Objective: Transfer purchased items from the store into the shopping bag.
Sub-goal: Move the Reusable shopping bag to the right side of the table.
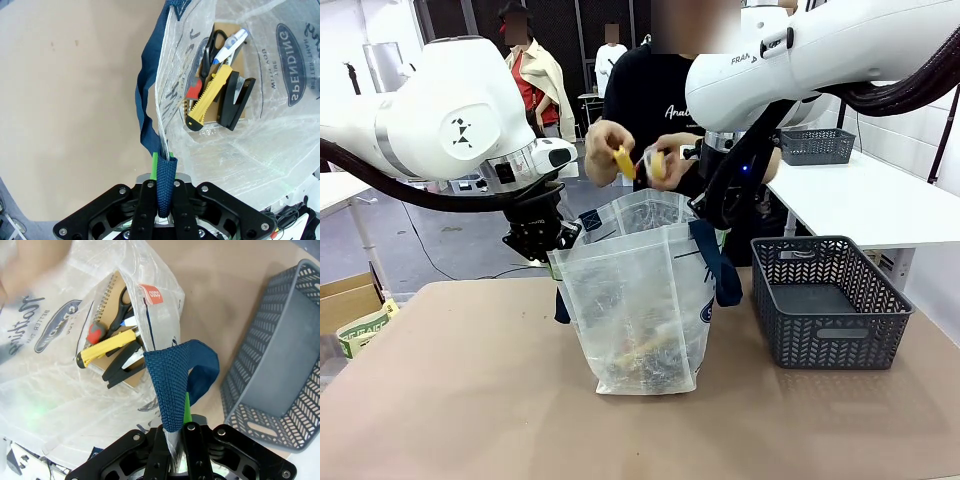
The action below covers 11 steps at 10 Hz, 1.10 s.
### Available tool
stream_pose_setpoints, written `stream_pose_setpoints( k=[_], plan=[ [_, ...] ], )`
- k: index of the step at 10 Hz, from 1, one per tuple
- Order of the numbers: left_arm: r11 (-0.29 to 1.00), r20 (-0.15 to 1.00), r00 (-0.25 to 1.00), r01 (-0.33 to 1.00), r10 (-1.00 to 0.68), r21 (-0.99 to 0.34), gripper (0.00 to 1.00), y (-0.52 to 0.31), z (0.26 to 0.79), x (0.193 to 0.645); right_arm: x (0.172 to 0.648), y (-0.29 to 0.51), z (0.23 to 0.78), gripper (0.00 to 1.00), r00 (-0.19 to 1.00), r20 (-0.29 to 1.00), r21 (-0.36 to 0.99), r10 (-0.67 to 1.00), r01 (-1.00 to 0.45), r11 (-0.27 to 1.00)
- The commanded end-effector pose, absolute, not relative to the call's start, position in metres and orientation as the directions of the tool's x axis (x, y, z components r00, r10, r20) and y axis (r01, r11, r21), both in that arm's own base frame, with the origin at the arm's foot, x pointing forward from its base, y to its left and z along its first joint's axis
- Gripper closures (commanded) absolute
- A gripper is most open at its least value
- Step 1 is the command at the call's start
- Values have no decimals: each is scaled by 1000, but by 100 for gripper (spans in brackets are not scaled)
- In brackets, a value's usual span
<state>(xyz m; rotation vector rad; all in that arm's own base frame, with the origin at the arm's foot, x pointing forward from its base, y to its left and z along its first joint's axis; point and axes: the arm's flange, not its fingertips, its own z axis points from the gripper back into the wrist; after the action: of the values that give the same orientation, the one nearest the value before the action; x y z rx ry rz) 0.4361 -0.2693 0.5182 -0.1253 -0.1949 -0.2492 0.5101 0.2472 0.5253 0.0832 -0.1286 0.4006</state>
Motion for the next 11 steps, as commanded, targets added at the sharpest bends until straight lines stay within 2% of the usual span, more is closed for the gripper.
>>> stream_pose_setpoints(
  k=[1,11],
  plan=[
    [965,207,953,246,-223,-92,100,-265,518,433,512,244,525,100,914,142,55,381,-392,918],
    [965,207,953,246,-223,-92,100,-265,518,433,512,244,525,100,914,142,55,381,-392,918]
  ],
)
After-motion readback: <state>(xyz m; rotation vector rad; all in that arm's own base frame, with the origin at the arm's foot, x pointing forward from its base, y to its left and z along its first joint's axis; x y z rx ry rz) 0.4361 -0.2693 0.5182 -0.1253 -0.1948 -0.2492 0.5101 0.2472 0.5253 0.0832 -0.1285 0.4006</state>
